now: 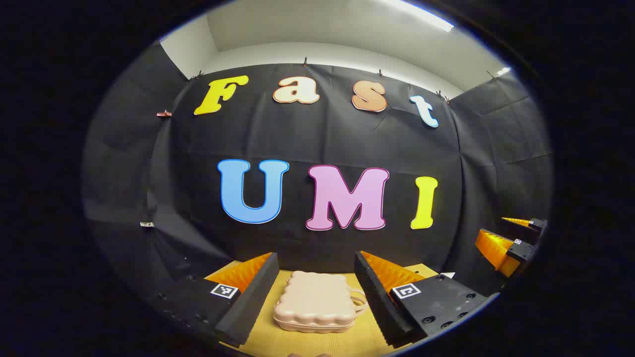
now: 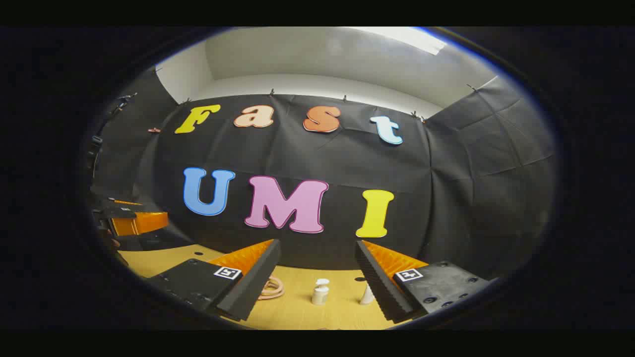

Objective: First open the suitcase, pack the skin care products into it, and then close the suitcase.

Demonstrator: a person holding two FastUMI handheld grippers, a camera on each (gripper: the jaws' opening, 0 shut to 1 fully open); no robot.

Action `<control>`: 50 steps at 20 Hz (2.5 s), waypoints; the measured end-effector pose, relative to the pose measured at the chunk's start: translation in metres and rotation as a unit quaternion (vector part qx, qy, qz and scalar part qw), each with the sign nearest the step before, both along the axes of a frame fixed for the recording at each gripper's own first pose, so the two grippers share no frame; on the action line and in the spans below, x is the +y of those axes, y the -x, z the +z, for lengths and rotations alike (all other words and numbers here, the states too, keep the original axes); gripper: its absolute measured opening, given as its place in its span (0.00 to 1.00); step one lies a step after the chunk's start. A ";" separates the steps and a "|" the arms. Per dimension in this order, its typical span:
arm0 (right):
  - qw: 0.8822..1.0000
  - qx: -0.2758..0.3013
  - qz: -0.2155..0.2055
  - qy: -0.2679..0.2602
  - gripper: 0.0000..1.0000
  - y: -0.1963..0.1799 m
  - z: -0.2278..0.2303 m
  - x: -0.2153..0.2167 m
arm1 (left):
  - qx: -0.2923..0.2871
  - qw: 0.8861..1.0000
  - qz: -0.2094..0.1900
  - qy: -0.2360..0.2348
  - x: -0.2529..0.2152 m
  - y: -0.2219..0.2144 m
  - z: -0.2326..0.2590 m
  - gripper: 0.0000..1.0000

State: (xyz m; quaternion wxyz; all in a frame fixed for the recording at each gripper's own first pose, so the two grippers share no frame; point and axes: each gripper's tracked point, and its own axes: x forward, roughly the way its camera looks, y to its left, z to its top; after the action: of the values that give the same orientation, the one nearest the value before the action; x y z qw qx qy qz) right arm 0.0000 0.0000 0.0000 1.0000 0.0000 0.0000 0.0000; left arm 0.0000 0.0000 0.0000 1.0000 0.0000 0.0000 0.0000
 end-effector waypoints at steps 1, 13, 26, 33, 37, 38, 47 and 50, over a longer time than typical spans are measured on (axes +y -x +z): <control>1.000 0.002 -0.001 0.001 0.96 -0.002 -0.003 -0.001 | 0.002 1.000 0.000 -0.001 0.000 -0.002 0.000 0.97; 1.000 0.010 -0.008 0.006 0.96 -0.016 -0.012 0.004 | 0.003 1.000 -0.018 0.013 0.000 -0.017 0.001 0.97; 0.999 0.031 -0.025 0.011 0.96 -0.036 -0.030 -0.018 | 0.053 0.995 -0.087 0.000 -0.070 -0.081 -0.047 0.97; 0.998 0.053 -0.034 0.019 0.96 -0.068 -0.064 -0.060 | 0.144 0.984 -0.100 0.014 -0.141 -0.183 -0.143 0.97; 0.996 0.076 -0.038 0.024 0.96 -0.082 -0.098 -0.080 | 0.208 0.972 -0.109 0.003 -0.174 -0.220 -0.210 0.97; 0.995 0.084 -0.041 0.026 0.96 -0.083 -0.106 -0.086 | 0.222 0.968 -0.114 0.004 -0.182 -0.227 -0.224 0.97; 0.987 0.118 -0.062 0.087 0.96 -0.089 -0.152 -0.125 | 0.334 0.941 -0.043 -0.009 -0.189 -0.252 -0.337 0.95; 0.987 0.133 -0.054 0.068 0.96 -0.091 -0.168 -0.119 | 0.367 0.930 0.010 -0.031 -0.184 -0.259 -0.370 0.72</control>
State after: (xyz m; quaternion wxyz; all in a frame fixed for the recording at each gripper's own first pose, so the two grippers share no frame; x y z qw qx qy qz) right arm 0.0911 -0.1191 -0.1677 0.9873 -0.0677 0.1334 -0.0541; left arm 0.2593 -0.1835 -0.3704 0.9296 0.0309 0.3672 0.0101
